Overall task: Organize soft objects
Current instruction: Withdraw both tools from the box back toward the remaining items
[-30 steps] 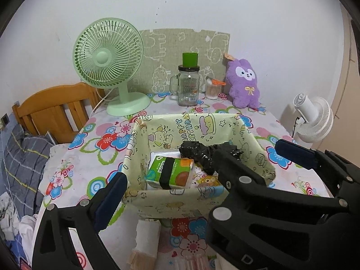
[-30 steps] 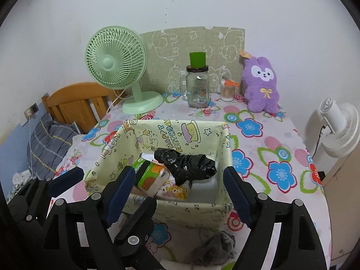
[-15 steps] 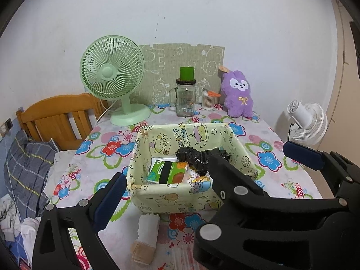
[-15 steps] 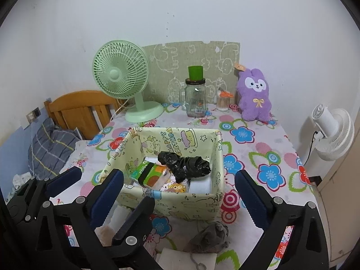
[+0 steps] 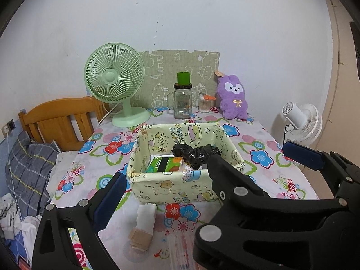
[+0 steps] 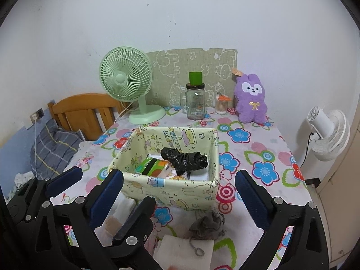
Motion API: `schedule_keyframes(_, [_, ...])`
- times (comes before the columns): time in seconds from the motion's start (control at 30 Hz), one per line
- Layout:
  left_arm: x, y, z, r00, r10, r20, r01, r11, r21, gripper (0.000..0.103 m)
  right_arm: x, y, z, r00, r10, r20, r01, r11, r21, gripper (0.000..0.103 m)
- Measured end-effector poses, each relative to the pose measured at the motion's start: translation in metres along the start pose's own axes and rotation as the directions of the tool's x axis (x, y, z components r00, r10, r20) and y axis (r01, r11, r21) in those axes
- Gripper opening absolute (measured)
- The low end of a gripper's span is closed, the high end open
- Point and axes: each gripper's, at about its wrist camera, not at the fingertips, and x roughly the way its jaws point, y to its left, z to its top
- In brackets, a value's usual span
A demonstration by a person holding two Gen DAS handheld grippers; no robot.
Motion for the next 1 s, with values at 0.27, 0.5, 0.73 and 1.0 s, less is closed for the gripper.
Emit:
schedule_keyframes(0.27, [-0.010,-0.004,-0.009,1.000,0.001,0.007,-0.001,1.000,0.004,0.100,-0.012,-0.001,-0.011,1.000,0.004,0.009,-0.004,1.000,0.003,0.101])
schedule_keyframes(0.5, [-0.014,-0.008,-0.020,1.000,-0.011,0.004,0.011,1.000,0.008,0.100,-0.019,-0.002,-0.022,1.000,-0.010,0.018,0.010,1.000,0.009,0.101])
schedule_keyframes(0.73, [-0.010,-0.012,-0.031,1.000,-0.022,-0.009,0.022,1.000,0.012,0.100,-0.019,-0.004,-0.035,1.000,-0.022,0.012,0.022,1.000,0.015,0.101])
schedule_keyframes(1.0, [-0.007,-0.017,-0.043,1.000,-0.026,-0.008,0.027,0.999,0.023,0.100,-0.017,-0.010,-0.051,1.000,-0.027,0.013,0.027,0.999,0.024,0.101])
